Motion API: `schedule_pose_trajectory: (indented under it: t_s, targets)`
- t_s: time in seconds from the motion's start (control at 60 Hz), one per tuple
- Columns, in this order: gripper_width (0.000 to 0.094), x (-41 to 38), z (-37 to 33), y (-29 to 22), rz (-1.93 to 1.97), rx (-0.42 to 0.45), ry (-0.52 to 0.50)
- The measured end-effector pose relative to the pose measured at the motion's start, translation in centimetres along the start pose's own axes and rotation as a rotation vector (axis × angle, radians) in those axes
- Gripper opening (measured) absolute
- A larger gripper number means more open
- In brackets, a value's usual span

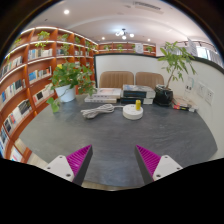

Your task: Unplug charger

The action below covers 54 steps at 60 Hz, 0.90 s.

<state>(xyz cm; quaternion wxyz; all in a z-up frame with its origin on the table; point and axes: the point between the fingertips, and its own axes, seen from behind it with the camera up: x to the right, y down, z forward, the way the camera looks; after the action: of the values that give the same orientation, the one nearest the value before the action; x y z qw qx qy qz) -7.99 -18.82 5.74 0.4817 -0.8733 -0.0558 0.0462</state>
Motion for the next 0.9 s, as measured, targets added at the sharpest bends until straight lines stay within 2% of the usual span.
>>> schedule_pose_trajectory:
  t_s: [0.233, 0.383, 0.433, 0.517, 0.6, 0.633, 0.65, 0.667, 0.7, 0.717, 0.8, 0.9]
  targets:
    - [0.0843, 9.8, 10.0, -4.7, 0.014, -0.014, 0.083]
    - [0.0808, 13.0, 16.6, -8.1, 0.025, -0.007, 0.084]
    - [0.0754, 13.6, 18.6, -9.2, 0.03, -0.003, 0.078]
    - [0.0603, 14.1, 21.4, -10.8, 0.028, 0.009, 0.069]
    - [0.0493, 14.0, 23.4, -11.5, 0.006, 0.005, 0.055]
    - [0.039, 13.6, 23.9, -11.8, 0.01, 0.004, 0.039]
    - [0.0376, 13.2, 24.1, -11.9, 0.011, 0.005, 0.024]
    - [0.0276, 12.9, 24.3, -11.8, 0.012, 0.001, 0.009]
    - [0.0233, 12.5, 24.5, -12.0, 0.007, 0.007, -0.007]
    - [0.0119, 12.2, 24.6, -11.9, 0.004, 0.003, -0.02]
    - [0.0051, 12.3, 24.5, -11.9, -0.013, 0.009, 0.008]
    - [0.0046, 12.7, 24.8, -11.9, 0.0, -0.002, 0.012]
